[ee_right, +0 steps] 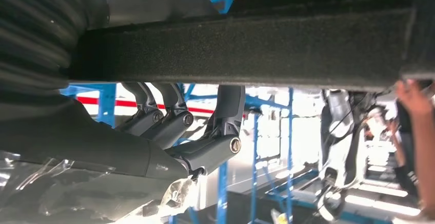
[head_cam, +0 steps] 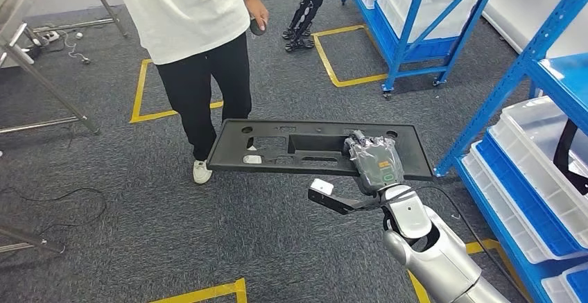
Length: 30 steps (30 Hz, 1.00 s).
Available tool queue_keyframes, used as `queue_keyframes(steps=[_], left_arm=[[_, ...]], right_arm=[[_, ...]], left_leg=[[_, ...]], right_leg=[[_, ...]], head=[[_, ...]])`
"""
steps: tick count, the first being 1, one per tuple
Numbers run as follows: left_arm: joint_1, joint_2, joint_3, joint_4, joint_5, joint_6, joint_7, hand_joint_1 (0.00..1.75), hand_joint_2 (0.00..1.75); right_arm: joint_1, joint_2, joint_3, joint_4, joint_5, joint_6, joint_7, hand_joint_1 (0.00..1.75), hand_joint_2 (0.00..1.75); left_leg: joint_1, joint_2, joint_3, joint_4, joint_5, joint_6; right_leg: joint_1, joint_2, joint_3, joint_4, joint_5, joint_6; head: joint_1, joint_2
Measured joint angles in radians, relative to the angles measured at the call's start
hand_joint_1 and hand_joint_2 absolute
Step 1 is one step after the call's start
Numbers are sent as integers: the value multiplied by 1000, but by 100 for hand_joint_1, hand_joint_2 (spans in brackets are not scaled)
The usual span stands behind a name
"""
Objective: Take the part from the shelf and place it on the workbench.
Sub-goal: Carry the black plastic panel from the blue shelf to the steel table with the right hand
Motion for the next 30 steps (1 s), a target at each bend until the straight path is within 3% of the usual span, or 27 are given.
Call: queue_keyframes(steps=[1,2,4,5,6,8,10,11,12,13,15,16,18,20,22,24,26,28,30], left_arm=[[1,-2,0,0,-1,-2,1,0,175],[3,-3,0,0,-2,-4,2,0,175],[2,-5,0,0,-6,-5,3,0,175],[2,-6,0,0,-9,-5,3,0,175],[1,-6,0,0,-10,-5,3,0,175],[3,-6,0,0,-11,-5,3,0,175],[7,-7,0,0,-10,-4,3,0,175],[6,-7,0,0,-10,-4,3,0,175],[5,-8,0,0,-10,-3,3,0,175],[3,-9,0,0,-10,-3,3,0,175],[2,-11,0,0,-9,-4,2,0,175],[4,-12,0,0,-8,-4,2,0,175],[6,-13,0,0,-7,-4,0,0,175],[4,-10,3,0,-5,-4,-1,0,175],[1,-6,7,0,-3,-3,-2,0,175],[2,-5,9,0,0,-2,-3,0,175],[5,-6,10,0,2,-2,-4,0,175],[4,-8,10,0,4,-2,-5,0,175],[2,-9,11,0,4,-2,-5,0,175]], right_arm=[[4,-2,0,0,0,2,1,175,175],[5,-4,0,0,0,4,1,175,175],[6,-6,0,-1,0,5,2,175,175],[6,-7,0,-3,0,7,3,175,175],[7,-9,0,-5,-1,9,4,175,175],[6,-10,0,-8,-1,14,4,175,175],[3,-8,0,-8,-1,18,5,175,175],[1,-8,0,-8,-1,19,6,175,175],[-1,-8,0,-9,-1,20,6,175,175],[-2,-7,0,-9,-1,21,6,175,175],[-1,-7,0,-9,-1,22,6,175,175],[-1,-6,0,-9,-1,23,6,175,175],[-2,-4,0,-9,-1,23,5,175,175],[-3,-2,0,-9,-2,24,4,175,175],[-2,-2,0,-9,-4,26,4,175,175],[-2,-1,0,-10,-6,27,2,175,175],[-4,0,0,-11,-6,26,0,175,175],[-5,0,0,-11,-7,27,-1,175,175],[-5,-2,0,-11,-7,29,-2,175,175]], left_leg=[[4,-14,2,1,-1,-1],[8,-28,3,3,-2,-3],[15,-53,3,12,-9,-13],[17,-64,0,19,-12,-19],[18,-74,-4,23,-13,-25],[22,-94,-10,23,-10,-32],[21,-67,-26,47,-27,-40],[21,-41,-48,92,-49,-44],[20,-11,-80,160,-80,-48],[20,5,-120,241,-113,-50],[20,14,-179,357,-147,-48],[18,15,-181,358,-139,-44],[6,33,-122,239,-74,-30],[-18,81,-45,89,-14,-12],[-35,104,-16,30,-1,2],[-32,84,-6,11,-3,9],[-21,60,8,-13,-1,13],[-13,36,15,-20,0,14],[-8,10,17,-18,-1,15]], right_leg=[[-2,1,-4,-10,22,3],[-6,6,12,-61,61,8],[-22,48,75,-213,142,20],[-29,70,102,-272,165,22],[-34,84,117,-305,174,22],[-30,71,125,-317,170,10],[-25,46,130,-318,168,-3],[-24,33,132,-320,167,-9],[-21,20,135,-322,166,-14],[-18,7,136,-322,165,-17],[-12,-19,138,-324,162,-21],[-10,-30,140,-324,160,-23],[-9,-51,147,-325,155,-25],[-7,-69,156,-327,148,-24],[-5,-89,159,-328,143,-18],[-3,-106,159,-326,136,-11],[-2,-77,142,-282,107,-6],[-3,-24,78,-148,49,-1],[-4,-4,8,-20,11,5]], head=[[0,0],[0,0],[0,0],[-1,0],[-1,0],[-1,0],[-1,0],[-2,0],[-2,0],[-2,0],[-3,0],[-3,0],[-3,0],[-3,0],[-3,0],[-4,0],[-4,0],[-4,0],[-4,0]])
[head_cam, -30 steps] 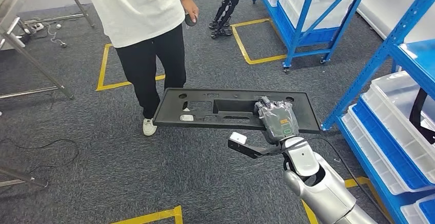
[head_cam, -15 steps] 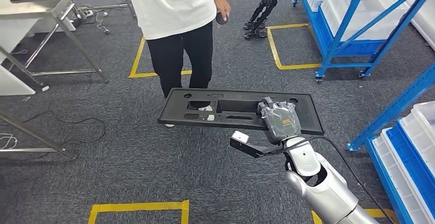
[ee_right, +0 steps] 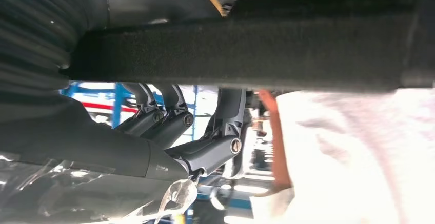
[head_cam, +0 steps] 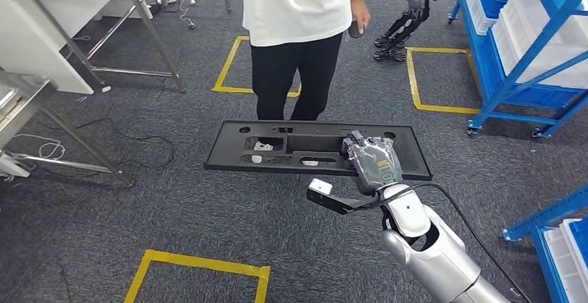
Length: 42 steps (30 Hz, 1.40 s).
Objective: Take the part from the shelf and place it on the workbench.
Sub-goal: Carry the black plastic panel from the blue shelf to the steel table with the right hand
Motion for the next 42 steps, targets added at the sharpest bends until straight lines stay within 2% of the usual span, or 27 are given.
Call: queue_keyframes(steps=[1,2,4,6,7,9,11,13,15,16,17,18,21,22,23,25,27,29,31,32,33,35,36,38,39,40,42], left_arm=[[0,-1,0,0,0,0,0,0,175],[1,-1,0,0,0,-1,0,0,175],[2,-2,1,0,1,-1,-2,0,175],[-1,-2,3,0,2,-1,-4,0,175],[-1,-2,3,0,2,0,-5,0,175],[2,-2,4,0,3,-1,-7,0,175],[6,-5,4,0,3,-2,-10,0,175],[3,-8,5,0,4,-2,-13,0,175],[0,-13,5,0,5,-3,-14,0,175],[-1,-16,5,0,5,-3,-15,0,175],[-1,-19,5,0,6,-3,-15,0,175],[-2,-21,5,0,6,-3,-16,0,175],[-13,-19,7,0,6,-1,-16,0,175],[-18,-17,7,0,6,0,-16,0,175],[-22,-15,7,0,6,1,-16,0,175],[-22,-17,8,0,6,1,-16,0,175],[-19,-21,8,0,6,0,-16,0,175],[-23,-27,8,0,6,-2,-16,0,175],[-24,-33,8,0,5,-3,-15,0,175],[-23,-36,8,0,5,-4,-15,0,175],[-21,-37,7,0,5,-5,-15,0,175],[-20,-37,8,1,4,-7,-15,0,175],[-22,-36,8,1,3,-8,-14,0,175],[-23,-35,8,2,2,-8,-12,0,175],[-22,-35,8,2,1,-9,-12,0,175],[-21,-36,8,2,1,-9,-12,0,175],[-20,-36,8,2,-1,-10,-10,0,175]], right_arm=[[-1,-1,0,0,0,1,-1,175,175],[-4,-2,0,0,1,2,-1,175,175],[-17,-2,0,-2,6,6,-2,175,175],[-34,-4,0,-4,11,14,-3,175,175],[-42,-4,0,-5,13,19,-4,175,175],[-56,-5,1,-6,17,30,-4,175,175],[-74,-5,1,-7,20,39,-4,175,175],[-91,-5,1,-10,20,45,-4,175,175],[-102,-5,1,-11,20,51,-4,175,175],[-105,-5,2,-11,20,53,-4,175,175],[-109,-5,2,-11,20,55,-4,175,175],[-112,-5,2,-12,19,57,-4,175,175],[-124,-6,2,-13,18,60,-5,175,175],[-126,-7,2,-13,17,61,-5,175,175],[-127,-7,2,-13,17,61,-5,175,175],[-132,-7,2,-14,17,62,-4,175,175],[-138,-8,2,-17,17,62,-5,175,175],[-139,-11,2,-20,16,63,-5,175,175],[-136,-16,4,-20,15,63,-6,175,175],[-134,-18,5,-20,15,63,-6,175,175],[-134,-19,6,-20,15,63,-6,175,175],[-135,-21,6,-20,13,64,-6,175,175],[-137,-23,7,-21,10,64,-6,175,175],[-138,-26,8,-22,6,65,-6,175,175],[-138,-27,9,-22,5,66,-6,175,175],[-138,-28,10,-22,3,66,-5,175,175],[-139,-27,11,-22,-1,66,-4,175,175]], left_leg=[[3,-14,1,1,0,-1],[7,-28,3,5,-2,-3],[15,-54,2,17,-10,-15],[18,-75,-8,38,-17,-29],[18,-84,-15,44,-16,-35],[21,-99,-25,48,-13,-43],[22,-68,-52,93,-39,-51],[22,-13,-117,228,-99,-58],[24,6,-189,368,-147,-58],[23,7,-202,392,-150,-54],[19,8,-193,373,-134,-47],[10,14,-162,314,-103,-38],[-34,80,-45,91,-8,6],[-45,96,-27,56,0,16],[-49,96,-22,42,-2,20],[-44,79,-3,13,-4,26],[-29,58,20,-16,0,24],[-17,33,21,-16,1,22],[-8,2,20,-7,-2,19],[-2,-12,20,-1,-6,15],[7,-27,20,8,-11,7],[19,-54,12,33,-25,-13],[23,-65,3,47,-30,-22],[25,-84,-14,59,-27,-33],[26,-93,-20,59,-24,-36],[26,-90,-27,62,-25,-39],[26,-51,-61,128,-58,-45]], right_leg=[[-2,2,-12,13,6,4],[-5,3,-1,-18,31,8],[-21,34,65,-158,105,23],[-37,75,120,-270,143,29],[-39,83,129,-289,144,26],[-35,60,130,-289,140,13],[-32,37,132,-286,137,0],[-26,15,134,-287,134,-11],[-18,-10,135,-288,131,-18],[-15,-22,137,-289,130,-19],[-12,-32,140,-290,128,-21],[-10,-41,146,-291,125,-23],[-7,-71,167,-301,117,-25],[-6,-83,170,-304,115,-23],[-3,-95,172,-305,114,-21],[2,-108,173,-302,105,-16],[6,-72,151,-241,68,-9],[3,-23,87,-101,10,0],[-3,-9,31,-1,-12,13],[-9,-6,27,-5,5,22],[-16,-2,43,-49,38,32],[-41,37,100,-183,104,60],[-52,59,121,-233,121,63],[-60,73,130,-264,126,54],[-61,59,126,-262,128,43],[-60,47,123,-260,128,38],[-56,25,124,-259,126,27]], head=[[0,0],[0,0],[-1,0],[-2,0],[-2,0],[-2,0],[-3,0],[-4,0],[-4,0],[-4,0],[-4,0],[-4,0],[-4,0],[-4,0],[-4,0],[-4,0],[-4,0],[-4,0],[-5,0],[-5,0],[-5,0],[-7,0],[-8,0],[-8,0],[-8,0],[-9,0],[-9,0]])
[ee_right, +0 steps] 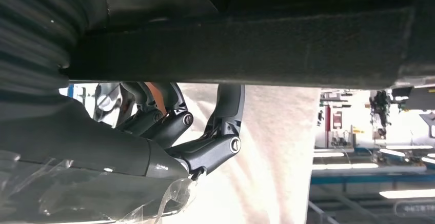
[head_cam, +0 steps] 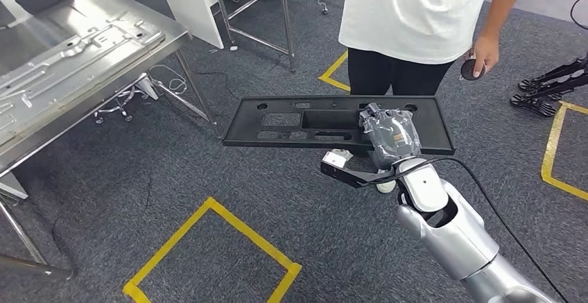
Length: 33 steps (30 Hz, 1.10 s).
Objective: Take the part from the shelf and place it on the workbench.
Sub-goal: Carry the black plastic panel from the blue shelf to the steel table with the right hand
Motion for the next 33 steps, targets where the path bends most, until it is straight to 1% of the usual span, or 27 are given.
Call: queue_keyframes(steps=[2,3,4,5,6,7,9,10,11,12,13,15,17,18,19,20,21,22,23,24,25,26,28,29,30,32,33], left_arm=[[-4,0,0,0,-2,-1,2,0,175],[-6,-1,0,0,-3,-1,4,0,175],[-7,-2,0,0,-5,-1,7,0,175],[-6,-2,0,0,-7,-2,10,0,175],[-6,-3,0,0,-9,-2,12,0,175],[-6,-2,0,0,-11,-3,14,0,175],[-11,1,0,0,-13,-2,16,0,175],[-17,2,0,0,-13,-1,16,0,175],[-22,4,1,0,-13,0,16,0,175],[-26,5,2,0,-13,0,16,0,175],[-27,5,3,0,-14,0,18,0,175],[-24,2,5,0,-15,-1,21,0,175],[-24,-2,5,0,-15,-2,24,0,175],[-25,-5,6,0,-15,-2,26,0,175],[-24,-8,6,0,-15,-2,28,0,175],[-22,-10,7,0,-15,-2,29,0,175],[-20,-12,7,0,-15,-2,30,0,175],[-17,-13,8,0,-16,-2,31,0,175],[-16,-12,9,0,-16,-2,31,0,175],[-17,-12,11,0,-16,-1,31,0,175],[-17,-11,13,0,-17,-1,31,0,175],[-18,-10,15,0,-17,-1,32,0,175],[-13,-7,17,0,-17,-1,32,0,175],[-10,-6,18,0,-18,-1,32,0,175],[-8,-4,18,0,-18,0,32,0,175],[-9,-5,18,0,-19,-1,31,0,175],[-11,-5,18,0,-20,-1,31,0,175]], right_arm=[[-2,-1,0,0,-2,0,2,175,175],[-1,-3,0,0,-3,-1,2,175,175],[0,-4,0,0,-3,-1,3,175,175],[1,-5,0,0,-4,-1,3,175,175],[2,-6,0,0,-6,-1,2,175,175],[1,-6,0,0,-8,-2,2,175,175],[-2,-9,-3,0,-11,-5,2,175,175],[-5,-11,-4,0,-12,-7,1,175,175],[-6,-14,-5,0,-13,-10,1,175,175],[-9,-15,-6,0,-14,-12,0,175,175],[-11,-16,-7,1,-14,-12,-1,175,175],[-14,-18,-8,1,-16,-16,-6,175,175],[-12,-24,-9,2,-20,-22,-8,175,175],[-9,-28,-9,3,-21,-23,-9,175,175],[-5,-31,-9,4,-21,-23,-9,175,175],[-2,-34,-9,5,-21,-23,-9,175,175],[0,-35,-9,5,-21,-23,-9,175,175],[1,-37,-9,6,-22,-23,-9,175,175],[1,-39,-9,6,-22,-23,-9,175,175],[1,-40,-9,6,-22,-23,-9,175,175],[1,-41,-9,6,-23,-23,-9,175,175],[2,-43,-9,6,-23,-23,-9,175,175],[2,-44,-9,6,-23,-23,-8,175,175],[2,-44,-10,6,-23,-23,-8,175,175],[1,-43,-10,5,-23,-23,-8,175,175],[-1,-43,-10,5,-23,-23,-7,175,175],[-1,-43,-10,5,-23,-23,-6,175,175]], left_leg=[[0,49,-75,152,-61,-2],[-1,58,-114,226,-87,2],[-3,62,-138,272,-99,7],[-8,63,-142,277,-94,15],[-15,64,-123,240,-71,25],[-27,71,-83,167,-35,39],[-59,114,6,2,32,75],[-71,134,37,-54,47,89],[-79,146,52,-86,48,97],[-81,140,58,-103,43,98],[-73,132,67,-116,40,95],[-61,111,82,-133,43,84],[-55,87,90,-135,45,80],[-55,73,90,-133,44,82],[-54,57,91,-131,43,81],[-52,41,91,-128,42,79],[-49,25,91,-122,39,76],[-46,10,91,-114,34,71],[-43,-4,89,-104,28,64],[-42,-18,85,-93,22,58],[-42,-29,81,-85,17,55],[-42,-38,77,-82,15,52],[-42,-53,72,-82,15,51],[-42,-44,65,-71,7,46],[-40,-23,49,-37,-11,39],[-31,34,-15,95,-72,22],[-25,50,-55,173,-101,15]], right_leg=[[12,-23,4,-3,-2,-7],[18,-35,5,-5,-3,-8],[24,-46,8,-6,-4,-9],[29,-56,11,-9,-5,-10],[34,-65,18,-14,-5,-12],[38,-75,29,-22,-6,-13],[44,-95,53,-41,-8,-17],[48,-105,60,-47,-9,-18],[53,-116,63,-51,-10,-20],[59,-127,64,-52,-12,-20],[62,-131,63,-49,-17,-21],[63,-99,47,-5,-44,-17],[61,-46,-12,124,-101,-12],[60,-34,-53,199,-129,-9],[59,-30,-86,254,-144,-4],[57,-29,-102,272,-139,0],[54,-27,-97,247,-114,6],[48,-20,-71,184,-76,13],[39,1,-37,110,-42,23],[31,20,-6,47,-17,25],[25,34,14,5,-4,22],[23,39,23,-12,-3,13],[23,14,26,-15,-3,-9],[23,3,26,-15,-3,-17],[22,-7,27,-16,-2,-23],[24,-26,29,-17,-3,-31],[26,-36,30,-17,-5,-32]], head=[[0,0],[0,0],[0,0],[0,0],[0,0],[0,0],[0,0],[-1,0],[-1,0],[-1,0],[-1,0],[-1,0],[0,0],[0,0],[0,0],[0,0],[0,0],[0,0],[0,0],[0,0],[0,0],[0,0],[0,0],[0,0],[0,0],[-1,0],[-1,0]])
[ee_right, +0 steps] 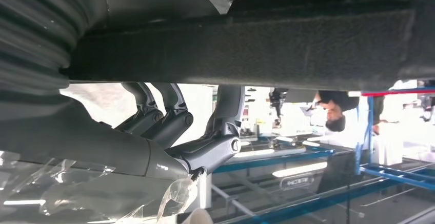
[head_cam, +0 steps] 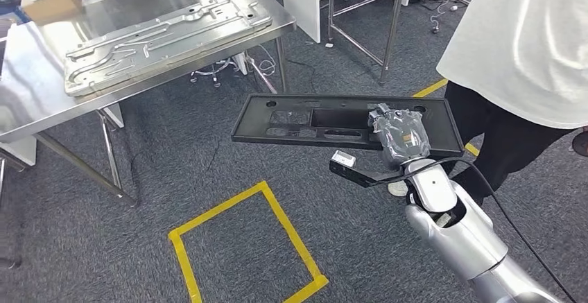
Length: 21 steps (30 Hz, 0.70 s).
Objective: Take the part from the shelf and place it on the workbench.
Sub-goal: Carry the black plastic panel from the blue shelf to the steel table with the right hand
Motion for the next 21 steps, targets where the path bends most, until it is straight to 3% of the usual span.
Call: queue_keyframes(steps=[1,2,3,4,6,7,8,10,11,13,15,16,17,18,19,21], left_arm=[[0,0,0,0,-1,0,0,0,175],[0,-1,0,0,-1,0,0,0,175],[0,-1,0,0,-1,-1,0,0,175],[0,-1,0,0,-2,-1,0,0,175],[-3,0,1,0,-4,0,0,0,175],[-6,1,2,0,-5,1,-1,0,175],[-10,1,2,0,-6,1,-1,0,175],[-13,2,3,0,-9,2,0,0,175],[-11,1,3,0,-10,2,1,0,175],[-8,-1,3,0,-13,2,2,0,175],[-11,-4,3,0,-14,2,1,0,175],[-13,-5,3,0,-14,2,1,0,175],[-13,-6,3,0,-14,1,1,0,175],[-11,-7,3,0,-14,1,1,0,175],[-9,-7,3,0,-14,0,1,0,175],[-8,-7,3,0,-14,0,1,0,175]], right_arm=[[0,0,0,0,0,0,1,175,175],[1,-1,0,0,0,0,1,175,175],[1,-1,0,0,1,0,1,175,175],[1,-1,0,-1,1,0,1,175,175],[-2,-1,-1,-2,1,0,2,175,175],[-4,-2,-1,-3,2,0,2,175,175],[-4,-3,-2,-4,2,1,3,175,175],[-7,-4,-2,-5,2,3,5,175,175],[-8,-5,-2,-6,2,4,5,175,175],[-12,-6,-3,-9,3,6,6,175,175],[-9,-10,-3,-11,3,8,6,175,175],[-5,-11,-3,-12,3,9,6,175,175],[-1,-13,-3,-11,3,10,7,175,175],[2,-14,-3,-12,3,11,7,175,175],[3,-15,-3,-12,3,11,8,175,175],[2,-16,-3,-12,3,11,8,175,175]], left_leg=[[5,7,-32,61,-18,-3],[8,10,-49,86,-20,-4],[8,12,-44,69,-4,1],[4,17,-17,11,28,11],[-19,58,66,-153,98,44],[-33,80,100,-219,117,58],[-43,97,119,-258,124,67],[-46,89,133,-284,122,66],[-41,78,139,-289,124,60],[-31,54,154,-297,129,57],[-27,29,159,-297,130,63],[-26,14,160,-297,128,64],[-26,-3,162,-296,127,64],[-25,-19,164,-294,125,62],[-23,-34,166,-291,121,58],[-21,-64,166,-278,109,48]], right_leg=[[1,-10,1,0,-2,0],[2,-21,2,0,-4,0],[4,-31,6,-1,-6,0],[7,-41,12,-5,-7,-1],[13,-63,28,-18,-9,-2],[17,-73,34,-24,-11,-1],[22,-84,39,-28,-13,1],[32,-106,44,-30,-20,5],[34,-101,46,-24,-27,7],[32,-52,23,39,-61,14],[29,-2,-55,185,-119,20],[29,5,-98,255,-140,22],[28,7,-129,296,-142,25],[28,7,-140,294,-124,29],[26,10,-128,248,-87,32],[15,46,-66,94,-7,41]], head=[[0,0],[0,0],[0,0],[0,0],[0,0],[0,0],[0,0],[0,0],[0,0],[0,0],[0,0],[0,0],[0,0],[0,0],[0,0],[0,0]])
